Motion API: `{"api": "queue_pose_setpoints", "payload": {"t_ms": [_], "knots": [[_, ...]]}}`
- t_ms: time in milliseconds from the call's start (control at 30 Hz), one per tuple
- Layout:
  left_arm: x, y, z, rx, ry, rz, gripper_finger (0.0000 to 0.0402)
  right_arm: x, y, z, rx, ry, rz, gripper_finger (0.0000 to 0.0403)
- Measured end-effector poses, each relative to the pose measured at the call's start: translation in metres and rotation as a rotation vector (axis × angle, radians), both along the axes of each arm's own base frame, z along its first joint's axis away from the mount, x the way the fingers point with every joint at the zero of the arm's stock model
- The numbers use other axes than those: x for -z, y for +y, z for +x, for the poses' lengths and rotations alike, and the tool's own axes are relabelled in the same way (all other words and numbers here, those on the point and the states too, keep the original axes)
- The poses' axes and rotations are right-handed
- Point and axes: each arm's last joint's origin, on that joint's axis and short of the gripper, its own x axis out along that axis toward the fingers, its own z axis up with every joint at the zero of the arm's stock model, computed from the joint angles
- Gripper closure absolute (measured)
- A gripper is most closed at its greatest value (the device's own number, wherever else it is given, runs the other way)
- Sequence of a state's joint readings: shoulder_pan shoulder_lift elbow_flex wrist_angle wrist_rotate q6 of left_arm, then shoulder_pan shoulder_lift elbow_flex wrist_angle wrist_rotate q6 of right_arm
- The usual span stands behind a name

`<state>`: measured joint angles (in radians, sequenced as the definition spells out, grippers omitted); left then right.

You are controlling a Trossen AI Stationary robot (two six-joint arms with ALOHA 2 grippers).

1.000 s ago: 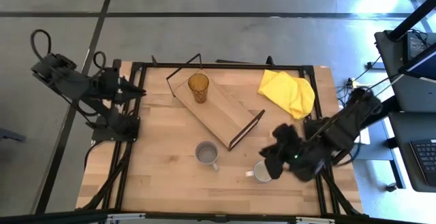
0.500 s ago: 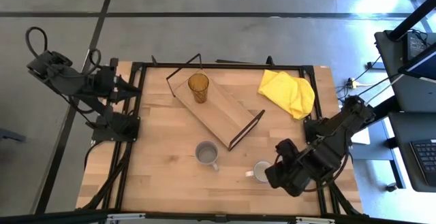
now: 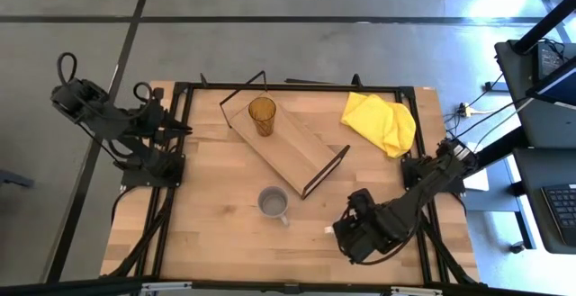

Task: Stack small to large cups/mugs on shelf
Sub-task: Put the red patterned mug on the shelf

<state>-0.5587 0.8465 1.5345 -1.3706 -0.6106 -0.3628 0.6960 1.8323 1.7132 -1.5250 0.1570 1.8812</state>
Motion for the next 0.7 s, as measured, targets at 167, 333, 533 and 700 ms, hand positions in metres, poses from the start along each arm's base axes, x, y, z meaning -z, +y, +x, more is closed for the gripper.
{"api": "queue_pose_setpoints", "payload": {"t_ms": [167, 333, 533, 700], "knots": [[0.006, 0.005, -0.008, -0.001, -0.038, -0.025, 0.037, 0.027, -0.001, -0.003, 0.061, 0.029, -0.003, 0.0205], [0.007, 0.012, -0.019, -0.001, -0.073, -0.047, 0.0369, 0.036, -0.009, -0.011, 0.099, -0.04, 0.042, 0.0205], [0.004, 0.017, -0.027, -0.006, -0.129, -0.077, 0.0369, 0.047, -0.021, -0.026, 0.099, -0.08, 0.11, 0.0205], [0.004, 0.017, -0.026, -0.008, -0.131, -0.078, 0.037, 0.07, -0.025, -0.032, 0.096, -0.103, 0.181, 0.0205]]}}
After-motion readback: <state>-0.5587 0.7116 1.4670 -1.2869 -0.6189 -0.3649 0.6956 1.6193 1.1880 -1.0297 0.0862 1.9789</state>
